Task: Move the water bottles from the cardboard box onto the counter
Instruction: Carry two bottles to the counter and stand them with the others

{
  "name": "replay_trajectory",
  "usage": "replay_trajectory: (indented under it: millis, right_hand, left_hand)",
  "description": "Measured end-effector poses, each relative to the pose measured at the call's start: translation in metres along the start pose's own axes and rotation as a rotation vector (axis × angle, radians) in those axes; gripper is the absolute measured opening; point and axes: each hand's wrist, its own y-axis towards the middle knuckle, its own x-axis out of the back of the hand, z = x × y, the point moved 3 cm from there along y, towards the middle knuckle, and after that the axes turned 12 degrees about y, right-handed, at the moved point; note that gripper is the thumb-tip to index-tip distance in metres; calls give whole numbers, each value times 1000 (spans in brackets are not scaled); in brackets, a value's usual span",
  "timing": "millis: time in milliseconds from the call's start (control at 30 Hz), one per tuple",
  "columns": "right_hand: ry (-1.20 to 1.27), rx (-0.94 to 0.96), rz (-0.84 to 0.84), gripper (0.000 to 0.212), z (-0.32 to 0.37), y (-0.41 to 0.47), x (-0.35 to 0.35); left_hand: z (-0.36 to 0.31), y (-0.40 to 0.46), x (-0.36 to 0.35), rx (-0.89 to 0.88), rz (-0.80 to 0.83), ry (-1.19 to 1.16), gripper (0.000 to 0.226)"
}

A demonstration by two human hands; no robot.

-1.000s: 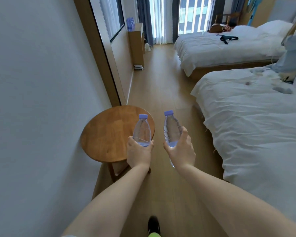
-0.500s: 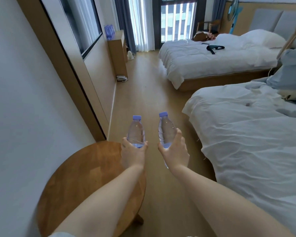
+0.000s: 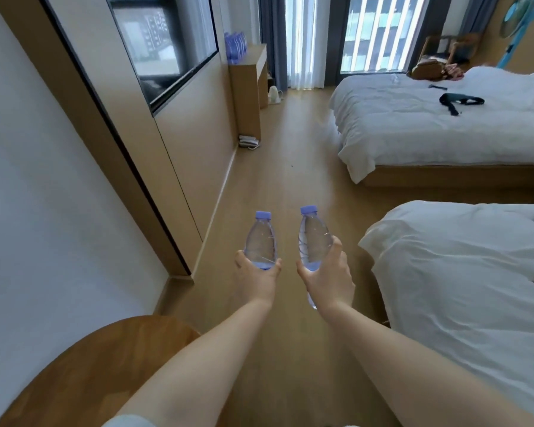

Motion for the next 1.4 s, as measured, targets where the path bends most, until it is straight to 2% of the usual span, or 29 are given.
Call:
replay_trajectory:
  millis: [133, 300, 467, 700, 967, 1200, 1400]
  right_hand:
    - [-3, -13, 22, 85, 7, 78, -13]
    - [-7, 12, 46, 87, 19, 195, -56]
    - [-18, 28, 51, 89, 33, 318, -120]
    - [-15, -37, 13, 86, 67, 470, -178]
    - [0, -40, 7, 85, 82, 649, -241]
    - [7, -17, 21, 82, 92, 836, -291]
    - [5, -4, -5, 81, 128, 985, -316]
  left_hand:
    - [-34, 52, -19, 28, -39, 30, 85]
    - [-85, 156, -55, 66, -92, 63, 88]
    - [-140, 285, -98, 15, -56, -28, 89]
    - [-225, 440, -117, -31, -45, 95, 84]
    - [-310, 597, -165, -34, -86, 116, 86]
    - [-418, 744, -224, -2, -116, 126, 81]
    - [-516, 858, -249, 4, -160, 83, 82]
